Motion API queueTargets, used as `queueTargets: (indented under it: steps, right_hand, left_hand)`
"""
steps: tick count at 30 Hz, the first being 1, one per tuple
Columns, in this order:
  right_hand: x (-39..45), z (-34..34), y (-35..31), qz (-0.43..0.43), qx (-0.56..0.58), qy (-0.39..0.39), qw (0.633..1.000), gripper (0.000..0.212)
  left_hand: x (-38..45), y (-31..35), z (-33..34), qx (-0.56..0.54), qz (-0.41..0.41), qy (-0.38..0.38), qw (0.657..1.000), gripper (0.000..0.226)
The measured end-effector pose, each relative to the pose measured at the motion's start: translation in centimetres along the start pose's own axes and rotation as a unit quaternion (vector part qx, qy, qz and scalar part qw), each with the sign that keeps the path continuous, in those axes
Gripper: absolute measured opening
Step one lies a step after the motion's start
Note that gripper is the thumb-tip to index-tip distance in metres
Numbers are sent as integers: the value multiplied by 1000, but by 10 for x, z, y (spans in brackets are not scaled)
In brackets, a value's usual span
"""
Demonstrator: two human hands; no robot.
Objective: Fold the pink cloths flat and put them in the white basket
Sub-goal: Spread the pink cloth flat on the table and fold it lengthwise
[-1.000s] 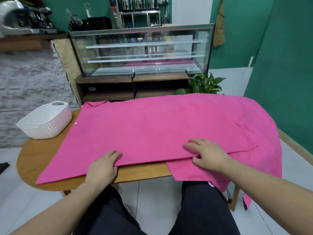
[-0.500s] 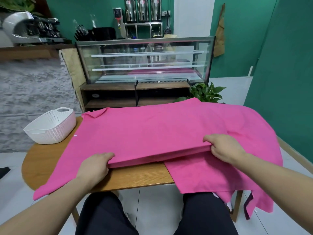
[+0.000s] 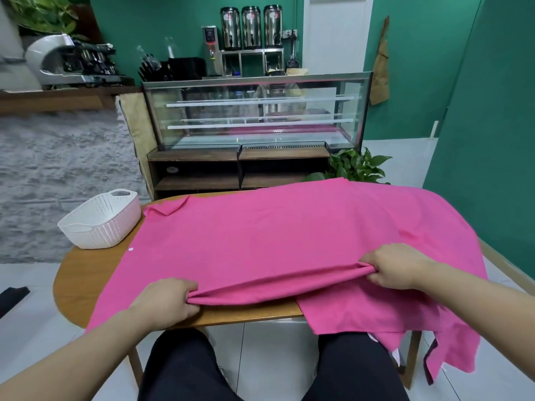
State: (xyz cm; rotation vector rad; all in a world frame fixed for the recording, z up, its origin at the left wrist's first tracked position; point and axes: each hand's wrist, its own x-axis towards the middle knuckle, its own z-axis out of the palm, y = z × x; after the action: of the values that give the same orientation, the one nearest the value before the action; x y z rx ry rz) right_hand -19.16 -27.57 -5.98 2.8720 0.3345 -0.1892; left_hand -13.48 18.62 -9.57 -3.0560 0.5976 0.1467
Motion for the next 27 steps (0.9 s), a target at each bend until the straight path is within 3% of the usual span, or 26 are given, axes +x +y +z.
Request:
queueTargets:
  steps: [5,12,15,17,19,21,24,27]
  right_hand:
    - [-9,-12,-3,-9,20,-74,997,24]
    - [-14,-21,4,35,80,-201,976,13]
    - [-16,-24,9,51,88,-232,967,14]
    - [-20,-27,9,47,120,-238,963,27]
    - [-23,-28,10,45,198,-202,958,46]
    - [-23,-28,12,40,259,-119,958,56]
    - [-12,-27,19,34,274,-7,961,43]
    - [3,-37,19,70,209,32,975,27]
  left_hand:
    - [-9,-2,-9,-63,4,-53,997,30]
    - [-20,13,-22,-160,65,-136,976,55]
    - [-21,19,-24,-226,91,-137,960,50]
    - [-20,19,-23,-261,96,-112,954,39]
    - [-18,18,-21,-273,95,-82,954,36]
    - [-16,15,-20,-260,76,-29,962,32]
    - [-8,12,-20,-238,35,69,968,30]
    - [6,20,-27,-220,17,140,965,28]
